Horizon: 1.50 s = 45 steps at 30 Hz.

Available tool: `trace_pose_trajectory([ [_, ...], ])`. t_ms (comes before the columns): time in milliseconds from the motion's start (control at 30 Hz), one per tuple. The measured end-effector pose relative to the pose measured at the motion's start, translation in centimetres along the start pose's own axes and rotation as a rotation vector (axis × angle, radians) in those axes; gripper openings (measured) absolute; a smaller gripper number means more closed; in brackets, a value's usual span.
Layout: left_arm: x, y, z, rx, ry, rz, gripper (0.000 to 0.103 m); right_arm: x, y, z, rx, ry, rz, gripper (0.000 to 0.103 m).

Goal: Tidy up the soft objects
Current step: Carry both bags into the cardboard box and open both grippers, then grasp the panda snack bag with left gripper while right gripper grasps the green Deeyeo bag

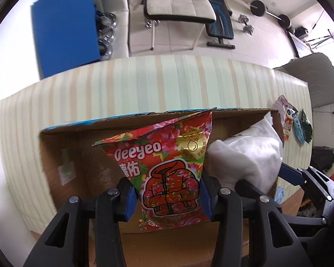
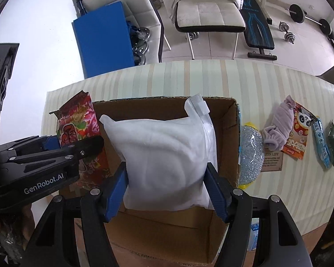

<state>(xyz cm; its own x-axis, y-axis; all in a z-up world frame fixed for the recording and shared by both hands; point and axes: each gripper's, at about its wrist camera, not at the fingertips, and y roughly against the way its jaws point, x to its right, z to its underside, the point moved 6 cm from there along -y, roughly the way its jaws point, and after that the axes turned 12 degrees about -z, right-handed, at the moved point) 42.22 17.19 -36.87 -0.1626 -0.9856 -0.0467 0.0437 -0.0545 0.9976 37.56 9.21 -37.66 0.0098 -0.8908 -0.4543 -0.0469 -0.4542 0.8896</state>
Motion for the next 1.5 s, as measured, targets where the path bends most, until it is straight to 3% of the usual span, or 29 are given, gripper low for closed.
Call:
trace_pose_trajectory([
  [233,0.2,-4.2,-1.2,-0.063,-0.027,0.019,0.043,1.1,-4.2,-1.2,-0.056,-0.036,0.047,0.069],
  [600,-0.1,-6.7,-1.0,-0.144,0.031,0.049,0.044,2.9,-7.2,-1.7,-0.110,-0.022,0.091,0.071],
  [700,-0.7,-6.3,-1.0,-0.148,0.051,0.045,0.052,2.8,-7.0,-1.4,-0.123,-0.038,0.066,0.076],
  [733,-1.0,-5.7,-1.0,-0.135,0.060,0.042,0.063,2.7,-6.7,-1.3,-0.123,-0.045,0.057,0.076],
  [767,-1.2,-5.2,-0.9,-0.117,0.063,0.039,0.074,2.6,-6.4,-1.3,-0.127,-0.051,0.058,0.082],
  [833,-1.7,-3.7,-0.7,-0.070,0.061,0.005,0.087,2.2,-5.4,-1.2,-0.117,-0.037,0.065,0.097],
  [933,-2.2,-1.8,0.1,-0.014,0.041,-0.054,0.097,1.3,-4.0,-0.4,-0.099,0.002,0.097,0.099],
  [1033,-2.5,-0.3,1.8,0.021,0.025,-0.092,0.097,0.7,-2.8,1.0,-0.075,0.015,0.121,0.103],
  [1200,-3.4,2.6,5.0,0.106,0.085,-0.092,0.097,0.1,-0.7,3.7,-0.005,-0.003,0.113,0.103],
  [1400,-3.0,6.2,8.7,0.208,0.135,-0.132,0.097,-0.5,2.2,7.4,0.051,-0.001,0.046,0.103],
  [1500,-2.1,8.9,9.7,0.287,0.166,-0.150,0.097,-0.6,4.3,8.8,0.126,0.014,0.005,0.103],
])
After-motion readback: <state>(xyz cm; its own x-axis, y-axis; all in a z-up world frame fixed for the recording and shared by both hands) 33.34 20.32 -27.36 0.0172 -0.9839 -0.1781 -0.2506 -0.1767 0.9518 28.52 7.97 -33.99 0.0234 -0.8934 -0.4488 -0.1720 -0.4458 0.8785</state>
